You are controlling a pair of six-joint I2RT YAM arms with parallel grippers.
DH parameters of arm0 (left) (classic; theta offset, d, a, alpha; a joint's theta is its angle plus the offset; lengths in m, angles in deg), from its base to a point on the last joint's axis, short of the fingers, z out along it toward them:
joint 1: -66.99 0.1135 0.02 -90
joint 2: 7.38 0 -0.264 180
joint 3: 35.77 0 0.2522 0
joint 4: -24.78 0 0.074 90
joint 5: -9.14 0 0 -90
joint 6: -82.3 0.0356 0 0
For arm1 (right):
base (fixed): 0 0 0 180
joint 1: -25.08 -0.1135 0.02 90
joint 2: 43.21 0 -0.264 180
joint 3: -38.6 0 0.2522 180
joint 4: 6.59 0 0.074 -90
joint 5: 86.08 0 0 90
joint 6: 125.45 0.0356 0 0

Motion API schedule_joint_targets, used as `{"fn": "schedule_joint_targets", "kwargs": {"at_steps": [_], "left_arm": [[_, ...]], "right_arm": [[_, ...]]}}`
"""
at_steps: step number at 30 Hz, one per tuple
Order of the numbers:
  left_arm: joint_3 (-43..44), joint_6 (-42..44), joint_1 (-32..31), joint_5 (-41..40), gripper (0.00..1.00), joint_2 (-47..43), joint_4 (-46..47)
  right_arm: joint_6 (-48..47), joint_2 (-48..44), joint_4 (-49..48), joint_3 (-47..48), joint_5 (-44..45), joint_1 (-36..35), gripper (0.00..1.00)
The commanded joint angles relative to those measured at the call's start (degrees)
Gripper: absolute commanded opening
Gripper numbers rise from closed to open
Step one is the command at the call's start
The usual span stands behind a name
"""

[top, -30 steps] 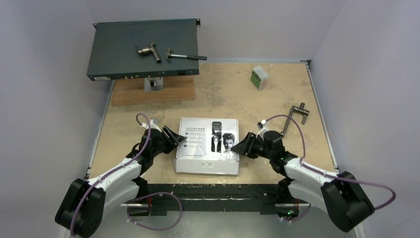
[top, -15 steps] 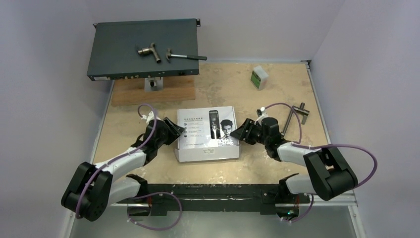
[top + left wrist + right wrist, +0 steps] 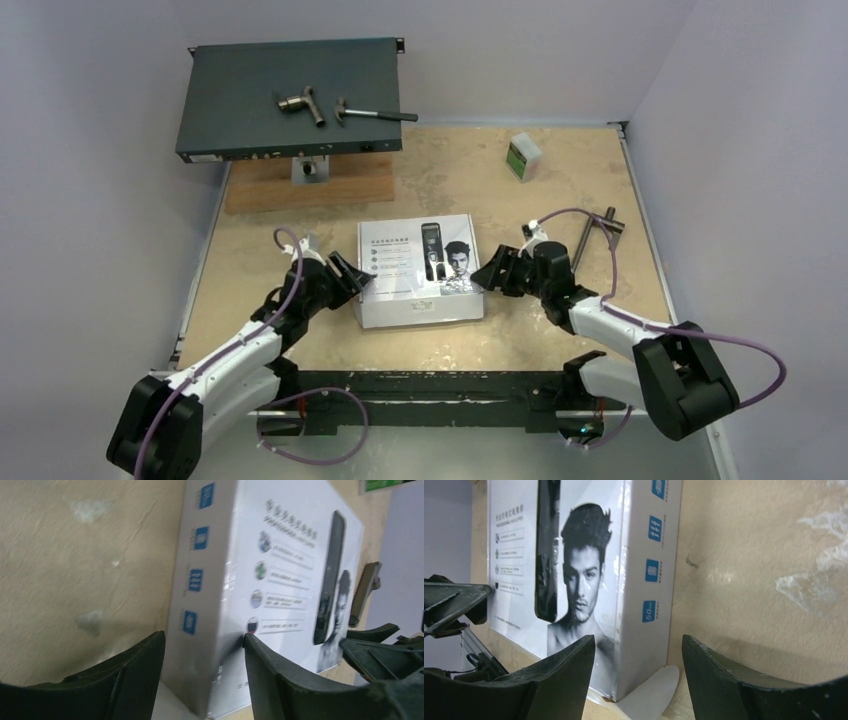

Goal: Sort the hair-cutting tools
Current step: Close the storage box at the center of the board.

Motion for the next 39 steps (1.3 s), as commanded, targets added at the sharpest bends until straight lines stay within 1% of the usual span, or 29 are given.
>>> {"fn": "schedule_joint_targets", "kwargs": {"at_steps": [1, 4, 7, 10, 13, 15, 17, 19, 22, 25, 30, 35, 39], "left_arm": [[-6.7, -2.9, -0.1, -0.2, 0.58, -3.8, 1.3], [-8.4, -3.3, 0.1, -2.5, 0.58, -9.5, -1.1], [-7.0, -2.1, 0.7, -2.8, 0.58, -14.0, -6.9], [-5.8, -1.6, 2.4, -3.0, 0.57, -18.7, -10.6], [-5.0, -1.6, 6.0, -2.7, 0.57, -22.5, -13.5], [-5.1, -2.1, 10.5, -0.7, 0.57, -22.9, -14.2], [-5.5, -3.0, 15.0, 3.1, 0.56, -21.6, -13.4], [-5.9, -3.8, 17.2, 4.8, 0.52, -18.7, -11.0], [-5.7, -4.0, 17.3, 5.2, 0.41, -12.4, -7.7], [-6.3, -4.5, 17.4, 6.2, 0.33, -7.2, -2.2], [-5.4, -2.6, 17.2, 9.8, 0.23, 0.0, 3.8], [-6.6, -1.4, 17.0, 11.5, 0.18, 3.0, 7.8], [-6.4, -0.8, 14.9, 12.2, 0.14, 5.8, 10.5]], "right_arm": [[1.3, -2.6, -3.4, -3.1, 0.3, -0.1, 0.63], [1.9, -4.2, -3.1, -3.2, 0.8, -0.1, 0.63], [1.5, -5.1, -1.3, -2.3, 0.6, 0.1, 0.63], [2.0, -7.8, 0.2, -1.8, 1.3, 0.6, 0.63], [2.3, -11.0, 2.8, -0.8, 2.7, 2.2, 0.63], [2.6, -12.5, 4.4, 0.0, 3.0, 4.3, 0.62], [3.1, -13.4, 4.8, 0.2, 3.3, 6.2, 0.58], [3.4, -12.9, 4.0, 0.4, 3.2, 6.8, 0.50], [3.2, -9.5, 1.9, 0.4, 2.7, 6.8, 0.34], [3.0, -6.0, -0.8, -0.2, 1.4, 6.9, 0.22], [2.3, -1.5, -3.4, -0.7, 0.8, 6.9, 0.13], [2.6, 3.7, -8.8, -1.5, -3.0, 6.4, 0.07], [2.8, 7.6, -11.3, -1.3, -3.8, 3.2, 0.04]]}}
